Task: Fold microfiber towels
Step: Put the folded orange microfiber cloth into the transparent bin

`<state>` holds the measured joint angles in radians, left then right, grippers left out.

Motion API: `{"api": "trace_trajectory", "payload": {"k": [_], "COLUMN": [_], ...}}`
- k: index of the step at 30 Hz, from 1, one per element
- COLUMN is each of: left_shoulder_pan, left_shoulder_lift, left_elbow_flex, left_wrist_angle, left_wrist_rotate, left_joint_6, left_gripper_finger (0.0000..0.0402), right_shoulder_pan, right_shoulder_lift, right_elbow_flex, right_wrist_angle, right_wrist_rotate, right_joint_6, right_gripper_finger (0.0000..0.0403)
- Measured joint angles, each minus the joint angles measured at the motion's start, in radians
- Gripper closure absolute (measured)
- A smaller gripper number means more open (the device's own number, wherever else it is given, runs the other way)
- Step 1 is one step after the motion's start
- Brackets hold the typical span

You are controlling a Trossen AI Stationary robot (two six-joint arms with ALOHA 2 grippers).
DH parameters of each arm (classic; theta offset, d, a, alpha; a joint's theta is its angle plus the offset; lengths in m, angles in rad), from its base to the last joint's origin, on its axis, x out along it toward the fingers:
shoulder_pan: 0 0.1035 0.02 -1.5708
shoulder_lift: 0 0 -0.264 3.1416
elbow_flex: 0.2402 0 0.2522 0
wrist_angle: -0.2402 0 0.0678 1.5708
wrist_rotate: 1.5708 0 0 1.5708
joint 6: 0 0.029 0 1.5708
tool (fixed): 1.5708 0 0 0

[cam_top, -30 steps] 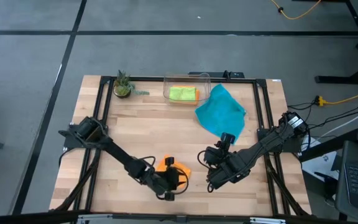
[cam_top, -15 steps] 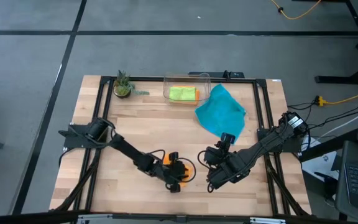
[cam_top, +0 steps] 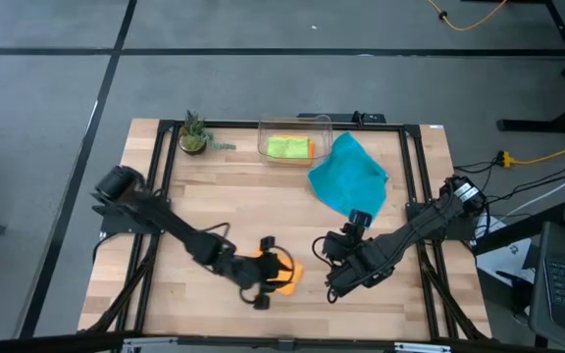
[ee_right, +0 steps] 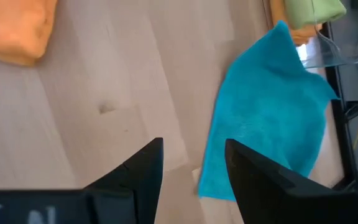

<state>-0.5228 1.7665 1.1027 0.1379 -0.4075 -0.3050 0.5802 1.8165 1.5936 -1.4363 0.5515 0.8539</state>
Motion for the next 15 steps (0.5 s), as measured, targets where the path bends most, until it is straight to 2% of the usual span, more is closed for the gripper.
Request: {"api": "trace_trajectory", "payload": {"k": [2, 6, 11, 15], "left_shoulder_pan": [-0.026, -0.084, -0.135, -0.180], "left_shoulder_lift": [-0.053, -0.144, -0.154, -0.094], "left_elbow_flex": [0.000, 0.002, 0.000, -0.001], "left_wrist_angle": [-0.063, -0.195, -0.423, -0.462], "left_wrist_rotate": [-0.008, -0.104, -0.151, -0.156], "left_joint_6": [0.000, -0.034, -0.248, -0.312], "left_gripper_finger": [0.0272, 0.0272, 0.0272, 0.0272], "right_shoulder_pan": [-0.016, -0.084, -0.189, -0.271], "right_shoulder_lift": [0.000, 0.000, 0.000, 0.000], "right_elbow_flex": [0.000, -0.004, -0.058, -0.142], "right_wrist_angle": [0.010, 0.116, 0.439, 0.706], "right_wrist_rotate": [-0.006, -0.083, -0.277, -0.468], "right_joint_6": [-0.003, -0.108, -0.383, -0.495], "right_gripper_finger": [0.0228, 0.0228, 0.0228, 0.0226]}}
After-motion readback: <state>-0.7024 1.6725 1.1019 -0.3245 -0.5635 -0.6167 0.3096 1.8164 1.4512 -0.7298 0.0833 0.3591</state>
